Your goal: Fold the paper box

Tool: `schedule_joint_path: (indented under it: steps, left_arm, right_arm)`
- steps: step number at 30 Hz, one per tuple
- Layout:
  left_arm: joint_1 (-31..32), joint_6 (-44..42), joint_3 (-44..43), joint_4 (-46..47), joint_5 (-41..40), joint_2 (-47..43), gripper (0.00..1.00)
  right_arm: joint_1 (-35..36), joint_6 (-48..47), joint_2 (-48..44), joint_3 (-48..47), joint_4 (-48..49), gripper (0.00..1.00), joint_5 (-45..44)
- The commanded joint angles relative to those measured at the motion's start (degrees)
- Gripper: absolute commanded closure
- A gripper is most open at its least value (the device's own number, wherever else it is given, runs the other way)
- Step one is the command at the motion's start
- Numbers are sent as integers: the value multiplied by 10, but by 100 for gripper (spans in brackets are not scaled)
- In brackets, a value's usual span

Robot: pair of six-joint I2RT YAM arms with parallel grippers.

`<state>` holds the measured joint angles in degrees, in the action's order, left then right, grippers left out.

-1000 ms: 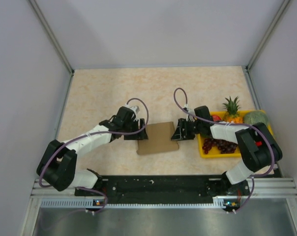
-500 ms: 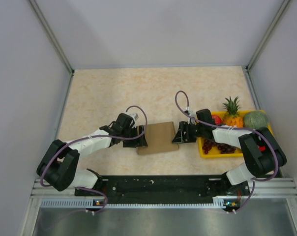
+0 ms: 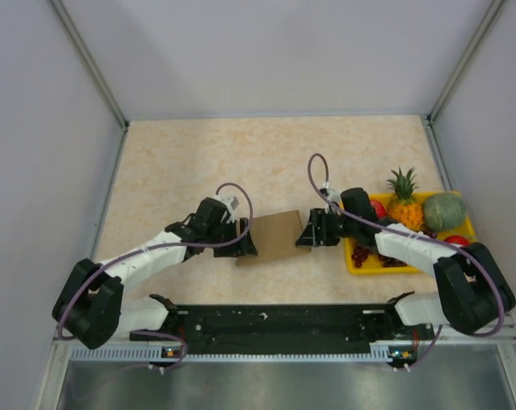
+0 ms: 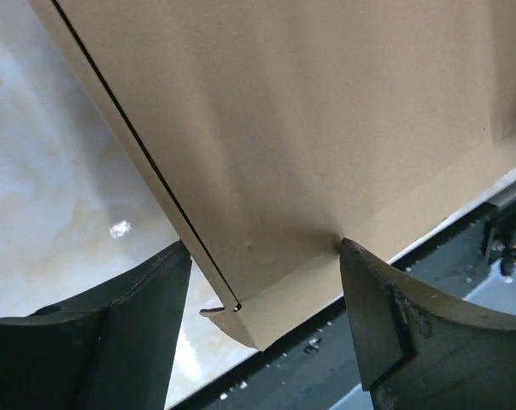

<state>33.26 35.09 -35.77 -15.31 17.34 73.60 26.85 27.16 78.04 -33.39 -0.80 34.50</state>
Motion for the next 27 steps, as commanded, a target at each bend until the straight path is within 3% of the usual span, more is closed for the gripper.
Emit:
schedule_joint_path:
  steps: [1, 7, 15, 20, 27]
  left_arm:
    - [8, 24, -21, 3, 54, -85, 26]
    - [8, 66, -43, -26, 116, -123, 26]
    - [8, 101, -64, -90, 106, -160, 31]
    - [8, 199, -33, -19, 160, -145, 35]
    - [-2, 270, -26, -10, 104, -175, 36]
  right_arm:
    - [14, 52, -81, -12, 10, 40, 46]
    - [19, 104, -111, -25, -26, 40, 65]
    - [21, 220, -112, -43, -55, 41, 127]
    - [21, 363, -102, -44, -62, 40, 114]
    - [21, 491, -99, -72, -62, 40, 110]
